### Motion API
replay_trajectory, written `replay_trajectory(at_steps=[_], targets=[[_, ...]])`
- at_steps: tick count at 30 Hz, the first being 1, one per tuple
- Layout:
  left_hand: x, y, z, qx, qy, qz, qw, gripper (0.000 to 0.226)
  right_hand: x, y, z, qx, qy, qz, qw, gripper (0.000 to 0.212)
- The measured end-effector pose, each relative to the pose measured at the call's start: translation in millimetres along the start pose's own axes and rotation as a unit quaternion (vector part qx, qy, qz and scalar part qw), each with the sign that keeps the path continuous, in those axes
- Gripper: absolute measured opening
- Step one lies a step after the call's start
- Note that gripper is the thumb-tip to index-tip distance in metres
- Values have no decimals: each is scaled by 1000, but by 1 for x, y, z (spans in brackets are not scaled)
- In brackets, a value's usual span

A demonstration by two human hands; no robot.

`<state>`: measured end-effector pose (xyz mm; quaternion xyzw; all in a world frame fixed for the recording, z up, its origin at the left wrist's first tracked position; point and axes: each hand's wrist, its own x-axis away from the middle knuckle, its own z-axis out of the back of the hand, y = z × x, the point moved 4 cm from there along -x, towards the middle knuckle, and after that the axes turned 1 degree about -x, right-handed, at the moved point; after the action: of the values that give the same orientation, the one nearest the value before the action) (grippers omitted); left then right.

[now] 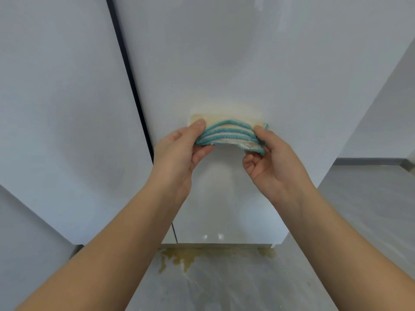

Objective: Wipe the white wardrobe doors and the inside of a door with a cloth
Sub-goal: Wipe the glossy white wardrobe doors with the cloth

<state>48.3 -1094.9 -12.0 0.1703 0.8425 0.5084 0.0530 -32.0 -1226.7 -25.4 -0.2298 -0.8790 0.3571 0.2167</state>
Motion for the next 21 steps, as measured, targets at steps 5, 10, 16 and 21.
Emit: replay_trajectory(at_steps=[5,10,16,21], targets=[[6,5,-6,-11,-69,-51,996,4,0,-7,-2,5,-98,63,993,4],[3,-65,30,-64,-82,75,992,19,-3,39,58,51,-56,6,997,10],[3,-190,80,-118,-43,236,964,13,-7,124,160,82,113,-131,982,4],[1,-286,118,-158,3,340,927,9,-17,187,233,112,230,-220,941,4]])
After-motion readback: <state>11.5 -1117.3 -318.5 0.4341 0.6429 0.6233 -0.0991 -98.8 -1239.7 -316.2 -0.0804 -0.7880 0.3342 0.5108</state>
